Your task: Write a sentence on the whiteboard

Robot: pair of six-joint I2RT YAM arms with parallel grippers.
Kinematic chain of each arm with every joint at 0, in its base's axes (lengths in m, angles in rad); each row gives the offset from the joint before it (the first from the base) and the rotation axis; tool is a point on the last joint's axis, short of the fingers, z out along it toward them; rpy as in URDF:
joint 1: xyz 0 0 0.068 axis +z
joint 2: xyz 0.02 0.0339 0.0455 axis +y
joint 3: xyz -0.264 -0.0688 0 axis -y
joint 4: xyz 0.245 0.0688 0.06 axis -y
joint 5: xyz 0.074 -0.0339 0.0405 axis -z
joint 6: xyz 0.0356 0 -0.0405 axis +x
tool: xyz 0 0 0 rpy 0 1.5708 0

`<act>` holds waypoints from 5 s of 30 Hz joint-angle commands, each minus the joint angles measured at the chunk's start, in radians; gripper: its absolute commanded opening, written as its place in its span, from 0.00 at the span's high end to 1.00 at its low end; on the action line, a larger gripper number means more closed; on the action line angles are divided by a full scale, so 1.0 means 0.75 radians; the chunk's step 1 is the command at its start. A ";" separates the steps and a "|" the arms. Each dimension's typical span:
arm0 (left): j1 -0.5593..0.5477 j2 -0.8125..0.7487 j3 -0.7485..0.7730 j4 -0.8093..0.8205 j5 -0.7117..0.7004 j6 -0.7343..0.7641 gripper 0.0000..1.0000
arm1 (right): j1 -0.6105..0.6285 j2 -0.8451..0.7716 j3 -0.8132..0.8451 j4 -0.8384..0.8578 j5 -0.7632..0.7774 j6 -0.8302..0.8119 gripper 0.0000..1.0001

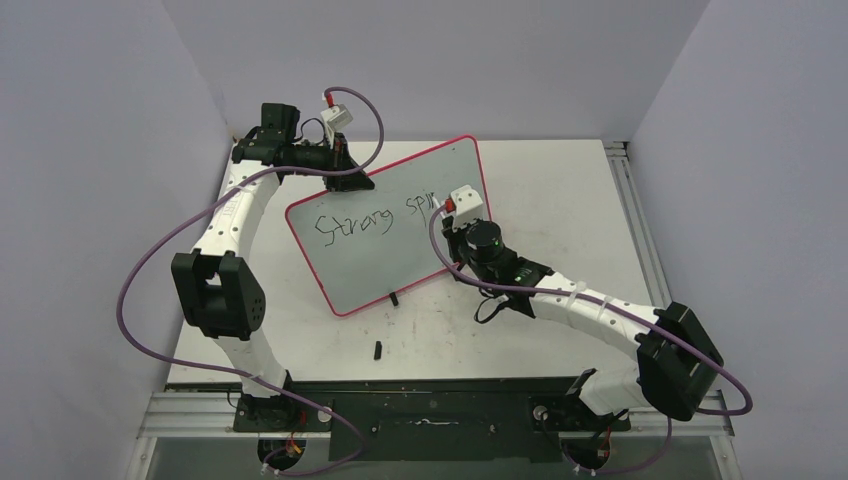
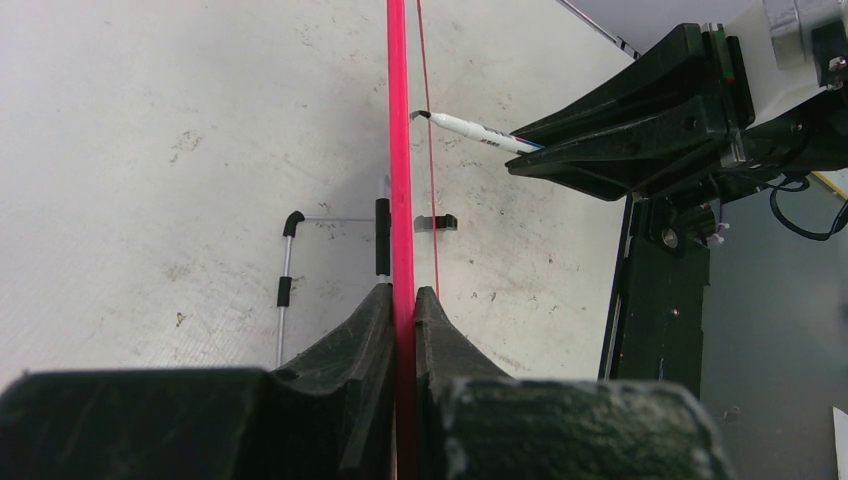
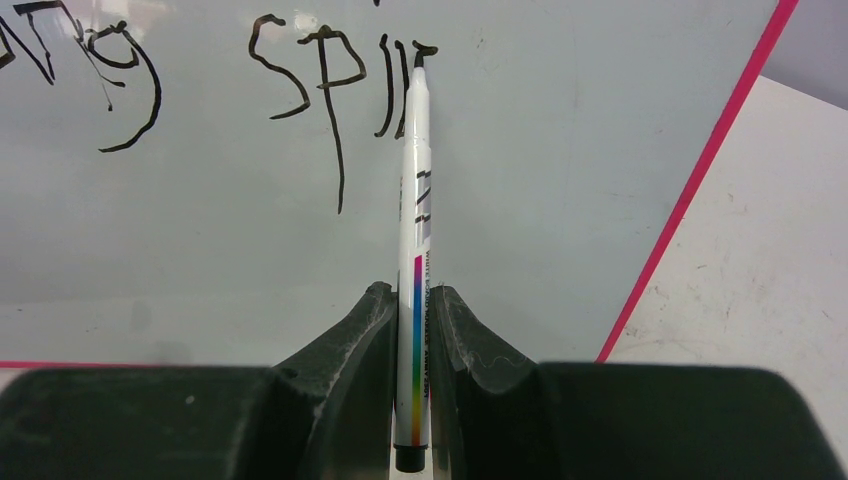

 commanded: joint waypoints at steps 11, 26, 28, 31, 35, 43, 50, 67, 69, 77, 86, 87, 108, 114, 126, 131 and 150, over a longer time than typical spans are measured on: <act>-0.040 -0.003 -0.065 -0.178 0.037 0.048 1.00 | 0.019 0.004 -0.012 0.000 0.004 -0.003 0.95; -0.040 -0.002 -0.066 -0.178 0.038 0.048 1.00 | 0.042 -0.123 -0.063 0.019 0.047 -0.005 0.95; -0.039 -0.003 -0.067 -0.178 0.039 0.046 1.00 | 0.041 -0.131 -0.059 0.022 0.056 -0.009 0.95; -0.040 -0.002 -0.067 -0.176 0.038 0.046 1.00 | 0.032 -0.109 -0.045 0.015 0.065 -0.024 0.95; -0.040 0.000 -0.068 -0.176 0.037 0.046 1.00 | 0.028 -0.085 -0.034 0.025 0.065 -0.036 0.95; -0.040 0.004 -0.068 -0.176 0.035 0.046 1.00 | 0.008 -0.049 -0.015 0.044 0.051 -0.045 0.95; -0.040 0.002 -0.069 -0.176 0.035 0.046 1.00 | -0.010 -0.028 -0.009 0.050 0.040 -0.049 0.95; -0.040 0.001 -0.069 -0.176 0.036 0.046 1.00 | -0.055 -0.043 0.002 0.032 0.046 -0.029 0.95; -0.039 0.001 -0.069 -0.175 0.037 0.046 1.00 | -0.049 -0.066 0.000 0.038 0.041 -0.035 0.95; -0.040 0.000 -0.069 -0.176 0.037 0.046 1.00 | -0.035 -0.071 0.053 0.045 0.041 -0.070 0.95; -0.040 0.001 -0.069 -0.175 0.037 0.046 1.00 | -0.036 0.017 0.116 0.049 0.039 -0.087 0.95; -0.039 0.001 -0.069 -0.175 0.037 0.046 1.00 | -0.037 0.021 0.116 0.048 0.038 -0.085 0.95; -0.037 -0.007 -0.067 -0.176 0.038 0.046 1.00 | 0.002 -0.023 -0.059 -0.004 0.030 0.010 0.95; -0.039 -0.009 -0.067 -0.176 0.039 0.046 1.00 | 0.014 -0.030 -0.082 -0.024 0.076 0.034 0.95; -0.040 -0.013 -0.069 -0.174 0.039 0.045 1.00 | 0.014 -0.093 -0.024 -0.027 0.162 0.006 0.95; -0.039 -0.014 -0.067 -0.174 0.037 0.044 1.00 | 0.011 -0.112 -0.005 -0.005 0.161 -0.017 0.95; -0.038 -0.011 -0.069 -0.174 0.033 0.044 1.00 | -0.045 0.019 0.049 0.028 0.125 -0.028 0.95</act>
